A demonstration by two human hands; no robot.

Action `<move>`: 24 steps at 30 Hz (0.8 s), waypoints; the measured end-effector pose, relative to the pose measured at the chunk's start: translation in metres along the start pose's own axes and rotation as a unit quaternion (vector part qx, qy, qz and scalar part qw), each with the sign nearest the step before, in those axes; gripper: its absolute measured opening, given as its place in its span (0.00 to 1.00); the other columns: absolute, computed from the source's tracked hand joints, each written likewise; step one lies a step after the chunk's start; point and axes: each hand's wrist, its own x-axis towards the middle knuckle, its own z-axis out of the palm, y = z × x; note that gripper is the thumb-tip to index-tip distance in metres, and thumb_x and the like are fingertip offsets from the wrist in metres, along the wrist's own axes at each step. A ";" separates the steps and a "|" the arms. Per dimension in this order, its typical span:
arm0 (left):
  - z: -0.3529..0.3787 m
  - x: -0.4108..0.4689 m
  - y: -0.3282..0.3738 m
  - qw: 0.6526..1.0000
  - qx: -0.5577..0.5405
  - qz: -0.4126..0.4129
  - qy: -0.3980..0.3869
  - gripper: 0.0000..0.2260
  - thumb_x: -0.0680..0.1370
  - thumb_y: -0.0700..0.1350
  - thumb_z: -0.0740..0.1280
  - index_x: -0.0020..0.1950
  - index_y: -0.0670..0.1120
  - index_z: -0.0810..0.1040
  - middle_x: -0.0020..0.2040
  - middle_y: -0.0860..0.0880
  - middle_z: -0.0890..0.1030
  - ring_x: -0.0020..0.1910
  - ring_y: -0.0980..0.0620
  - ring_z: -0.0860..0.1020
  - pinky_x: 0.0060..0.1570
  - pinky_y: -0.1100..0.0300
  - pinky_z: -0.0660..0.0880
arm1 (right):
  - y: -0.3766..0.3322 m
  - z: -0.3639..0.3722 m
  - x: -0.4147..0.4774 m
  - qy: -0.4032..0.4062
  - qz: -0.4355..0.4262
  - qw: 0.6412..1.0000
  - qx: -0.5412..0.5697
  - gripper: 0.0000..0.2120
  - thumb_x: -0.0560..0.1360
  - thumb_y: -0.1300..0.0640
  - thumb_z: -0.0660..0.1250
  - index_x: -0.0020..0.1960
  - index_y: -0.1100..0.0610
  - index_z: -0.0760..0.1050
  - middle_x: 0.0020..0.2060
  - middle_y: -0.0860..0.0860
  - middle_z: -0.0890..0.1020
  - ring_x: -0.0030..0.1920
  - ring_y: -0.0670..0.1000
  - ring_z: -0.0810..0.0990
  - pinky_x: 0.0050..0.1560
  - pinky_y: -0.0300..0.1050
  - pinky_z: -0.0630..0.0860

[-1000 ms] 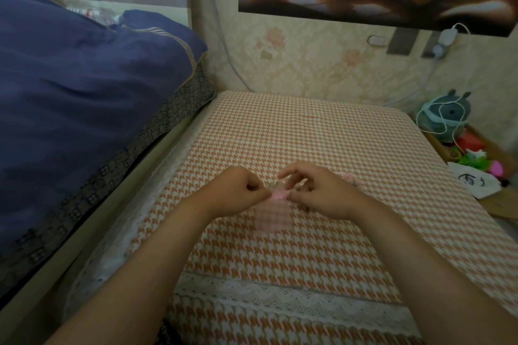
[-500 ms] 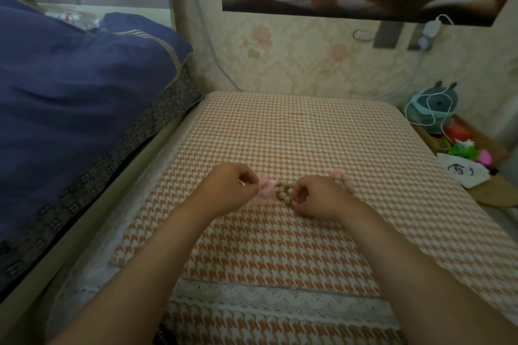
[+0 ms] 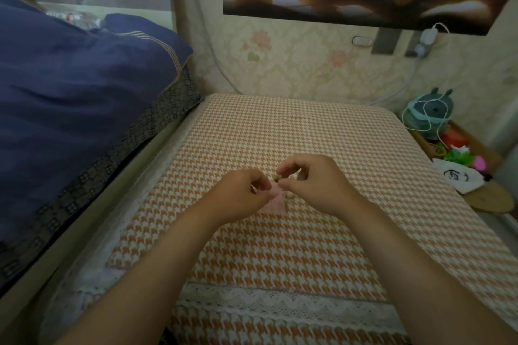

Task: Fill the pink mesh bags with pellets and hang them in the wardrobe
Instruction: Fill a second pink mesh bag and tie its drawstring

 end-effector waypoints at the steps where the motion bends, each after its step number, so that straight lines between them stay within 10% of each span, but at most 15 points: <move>1: 0.001 0.000 0.001 1.000 -0.007 0.000 -0.003 0.07 0.75 0.53 0.70 0.51 0.52 0.82 0.46 0.57 0.81 0.43 0.61 0.79 0.44 0.62 0.78 | 0.000 0.002 -0.001 -0.012 -0.012 1.000 -0.019 0.06 0.72 0.54 0.75 0.48 0.45 0.83 0.43 0.39 0.84 0.34 0.38 0.78 0.38 0.34 0.74; 7: 0.003 -0.001 0.003 0.999 -0.031 -0.013 -0.001 0.03 0.75 0.50 0.69 0.47 0.54 0.82 0.42 0.57 0.82 0.37 0.63 0.77 0.36 0.68 0.69 | 0.003 0.007 0.000 -0.059 -0.040 0.990 -0.122 0.07 0.75 0.43 0.70 0.54 0.38 0.82 0.50 0.40 0.76 0.40 0.37 0.73 0.45 0.37 0.73; 17: 0.002 0.005 0.002 0.997 0.028 -0.047 0.056 0.10 0.75 0.48 0.68 0.38 0.46 0.84 0.35 0.49 0.83 0.36 0.54 0.80 0.36 0.60 0.73 | -0.002 0.011 0.000 -0.130 -0.036 0.978 -0.161 0.09 0.73 0.55 0.66 0.46 0.44 0.83 0.51 0.43 0.79 0.49 0.44 0.78 0.55 0.52 0.77; 24: -0.001 0.005 0.006 0.997 0.008 -0.060 0.052 0.06 0.74 0.46 0.70 0.45 0.51 0.87 0.41 0.54 0.85 0.39 0.61 0.80 0.39 0.65 0.77 | 0.009 0.011 0.005 -0.081 0.009 0.996 -0.029 0.12 0.75 0.61 0.65 0.49 0.45 0.82 0.50 0.42 0.81 0.37 0.35 0.77 0.42 0.35 0.72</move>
